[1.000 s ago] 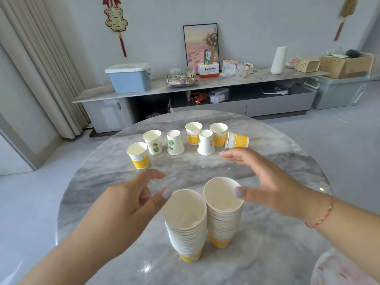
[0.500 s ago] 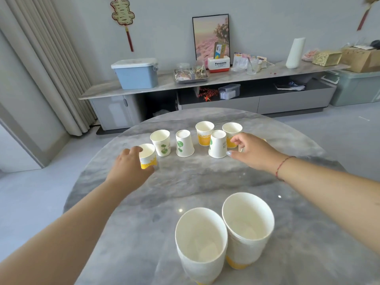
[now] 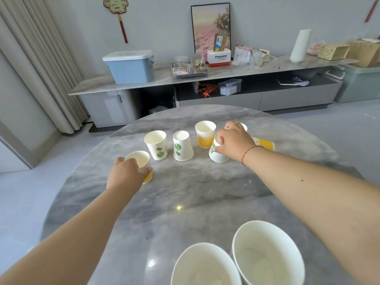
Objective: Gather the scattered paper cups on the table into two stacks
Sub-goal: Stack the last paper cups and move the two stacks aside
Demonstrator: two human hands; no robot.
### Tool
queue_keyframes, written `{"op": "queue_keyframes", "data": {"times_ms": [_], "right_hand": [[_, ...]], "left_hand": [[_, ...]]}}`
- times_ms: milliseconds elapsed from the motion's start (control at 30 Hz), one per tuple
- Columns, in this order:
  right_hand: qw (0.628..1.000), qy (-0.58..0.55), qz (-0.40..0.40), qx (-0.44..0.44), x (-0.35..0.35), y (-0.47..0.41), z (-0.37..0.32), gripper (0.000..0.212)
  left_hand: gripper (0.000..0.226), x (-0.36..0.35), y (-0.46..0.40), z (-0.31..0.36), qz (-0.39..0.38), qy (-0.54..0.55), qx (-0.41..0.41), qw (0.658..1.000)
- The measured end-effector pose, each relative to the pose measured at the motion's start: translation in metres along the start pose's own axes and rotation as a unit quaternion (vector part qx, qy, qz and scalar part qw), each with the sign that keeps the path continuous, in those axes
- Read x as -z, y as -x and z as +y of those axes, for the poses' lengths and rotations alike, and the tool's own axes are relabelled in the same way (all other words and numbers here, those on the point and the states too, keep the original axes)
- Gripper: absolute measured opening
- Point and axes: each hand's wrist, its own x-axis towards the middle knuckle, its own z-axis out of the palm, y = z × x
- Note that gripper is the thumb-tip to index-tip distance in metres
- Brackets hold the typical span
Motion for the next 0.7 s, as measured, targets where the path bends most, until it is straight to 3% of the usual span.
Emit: {"op": "queue_keyframes", "data": {"times_ms": [167, 333, 400, 467, 500, 533, 567, 600, 700], "right_hand": [[0.999, 0.048, 0.003, 0.006, -0.001, 0.01, -0.005, 0.051], [0.983, -0.171, 0.052, -0.032, 0.022, 0.03, -0.006, 0.052], [0.925, -0.367, 0.074, -0.072, 0.043, 0.041, -0.018, 0.046], [0.793, -0.603, 0.021, -0.083, 0.066, 0.061, -0.032, 0.039], [0.731, -0.678, -0.015, -0.078, 0.074, 0.071, -0.038, 0.038], [0.693, -0.716, -0.05, -0.069, 0.079, 0.08, -0.041, 0.04], [0.681, -0.726, -0.079, -0.055, 0.084, 0.091, -0.044, 0.043], [0.69, -0.716, -0.101, -0.038, 0.087, 0.099, -0.046, 0.046], [0.77, -0.627, -0.119, 0.009, 0.102, 0.121, -0.052, 0.064]], "left_hand": [[0.045, -0.001, 0.016, 0.0, 0.04, 0.024, -0.033, 0.998], [0.043, 0.016, 0.046, 0.019, 0.042, 0.13, -0.041, 0.99], [0.05, 0.028, 0.06, 0.03, 0.022, 0.211, -0.047, 0.976], [0.065, 0.043, 0.074, 0.042, 0.0, 0.271, -0.072, 0.96], [0.072, 0.051, 0.08, 0.047, -0.008, 0.287, -0.089, 0.954], [0.075, 0.058, 0.086, 0.053, -0.012, 0.297, -0.106, 0.949], [0.074, 0.065, 0.092, 0.058, -0.013, 0.303, -0.125, 0.945], [0.069, 0.073, 0.099, 0.063, -0.012, 0.314, -0.142, 0.939], [0.05, 0.098, 0.122, 0.074, -0.005, 0.341, -0.192, 0.92]]}}
